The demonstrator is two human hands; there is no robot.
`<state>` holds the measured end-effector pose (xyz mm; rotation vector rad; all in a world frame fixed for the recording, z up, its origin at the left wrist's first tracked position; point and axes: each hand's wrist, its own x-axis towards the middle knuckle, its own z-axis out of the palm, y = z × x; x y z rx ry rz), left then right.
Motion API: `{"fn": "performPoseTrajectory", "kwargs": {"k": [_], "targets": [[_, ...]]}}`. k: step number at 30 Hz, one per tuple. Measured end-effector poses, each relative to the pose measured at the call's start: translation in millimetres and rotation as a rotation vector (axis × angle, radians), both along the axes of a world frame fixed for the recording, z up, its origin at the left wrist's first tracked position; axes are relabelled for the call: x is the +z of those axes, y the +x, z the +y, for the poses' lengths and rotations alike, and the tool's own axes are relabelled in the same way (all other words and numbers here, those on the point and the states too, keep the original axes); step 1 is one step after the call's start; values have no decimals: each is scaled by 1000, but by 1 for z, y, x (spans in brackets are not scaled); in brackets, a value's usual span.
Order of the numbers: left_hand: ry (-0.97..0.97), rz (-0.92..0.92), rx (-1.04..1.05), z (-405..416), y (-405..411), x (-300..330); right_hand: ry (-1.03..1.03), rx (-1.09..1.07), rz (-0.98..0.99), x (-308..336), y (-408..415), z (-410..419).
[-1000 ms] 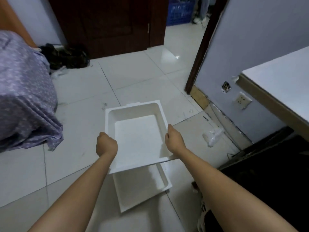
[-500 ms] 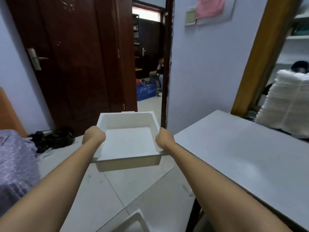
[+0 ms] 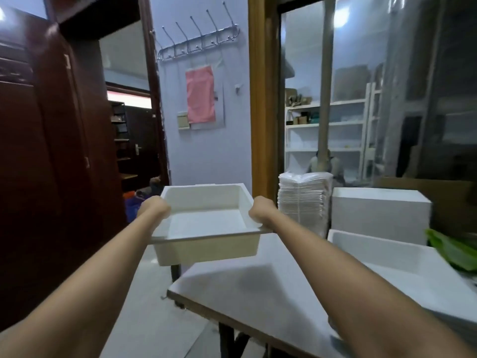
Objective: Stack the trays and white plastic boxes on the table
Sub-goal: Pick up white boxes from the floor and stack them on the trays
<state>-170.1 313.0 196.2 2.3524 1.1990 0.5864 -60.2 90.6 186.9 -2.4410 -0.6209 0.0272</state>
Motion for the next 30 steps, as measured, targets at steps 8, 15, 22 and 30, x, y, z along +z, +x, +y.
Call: {"fn": "performPoseTrajectory", "kwargs": {"k": [8, 15, 22, 30], "targets": [[-30, -27, -304, -135, 92, 48, 14, -257, 2, 65, 26, -155], [-65, -19, -519, -245, 128, 58, -79, -459, 12, 74, 18, -266], [-137, -4, -608, -291, 138, 38, -95, -581, 99, 46, 7, -315], [-421, 62, -732, -280, 129, 39, -35, -622, 39, 45, 7, -325]]}}
